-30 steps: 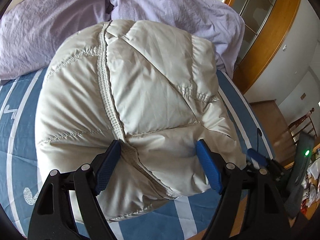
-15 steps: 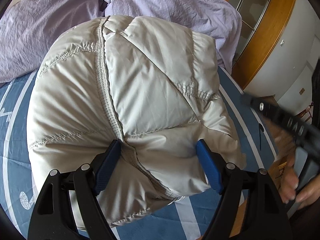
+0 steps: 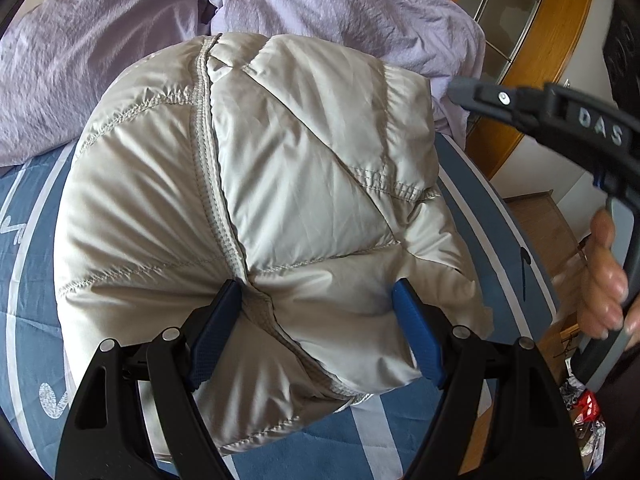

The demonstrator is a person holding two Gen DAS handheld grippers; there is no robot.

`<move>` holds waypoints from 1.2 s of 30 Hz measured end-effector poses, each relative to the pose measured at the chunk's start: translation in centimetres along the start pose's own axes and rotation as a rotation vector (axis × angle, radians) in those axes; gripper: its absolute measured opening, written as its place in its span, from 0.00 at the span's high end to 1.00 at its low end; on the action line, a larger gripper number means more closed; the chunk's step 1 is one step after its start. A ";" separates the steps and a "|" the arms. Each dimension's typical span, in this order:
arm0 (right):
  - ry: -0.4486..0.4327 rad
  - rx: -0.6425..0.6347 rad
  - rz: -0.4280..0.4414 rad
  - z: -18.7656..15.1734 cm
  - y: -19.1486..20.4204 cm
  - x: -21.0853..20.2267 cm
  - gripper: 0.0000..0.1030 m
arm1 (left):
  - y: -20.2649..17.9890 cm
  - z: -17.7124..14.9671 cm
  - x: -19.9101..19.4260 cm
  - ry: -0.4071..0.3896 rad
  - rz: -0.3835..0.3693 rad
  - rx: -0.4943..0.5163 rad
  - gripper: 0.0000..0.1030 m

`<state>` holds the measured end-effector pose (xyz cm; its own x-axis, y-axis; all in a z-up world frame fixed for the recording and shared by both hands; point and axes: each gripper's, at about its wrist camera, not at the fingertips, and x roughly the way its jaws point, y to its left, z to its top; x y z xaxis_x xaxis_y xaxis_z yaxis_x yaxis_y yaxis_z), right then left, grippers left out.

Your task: Fold large clothes

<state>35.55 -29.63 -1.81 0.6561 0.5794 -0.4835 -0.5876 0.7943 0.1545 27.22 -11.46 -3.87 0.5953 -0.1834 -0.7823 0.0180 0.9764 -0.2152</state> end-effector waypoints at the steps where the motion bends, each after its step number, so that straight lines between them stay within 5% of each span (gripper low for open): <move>1: 0.002 -0.011 0.015 0.4 0.2 0.3 0.85 | 0.0 0.0 0.0 -0.001 0.001 0.001 0.25; 15: 0.030 -0.110 0.115 3.2 2.6 4.0 0.87 | -0.2 -0.2 0.0 -0.007 0.016 0.002 0.25; 36: 0.214 -0.011 0.052 -2.8 -1.2 9.9 0.99 | -1.1 -0.7 -0.7 -0.051 0.033 0.046 0.25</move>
<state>41.45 -25.35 -9.23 0.5099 0.5668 -0.6471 -0.6241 0.7615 0.1751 26.24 -12.52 -3.45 0.6364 -0.1461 -0.7574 0.0337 0.9862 -0.1620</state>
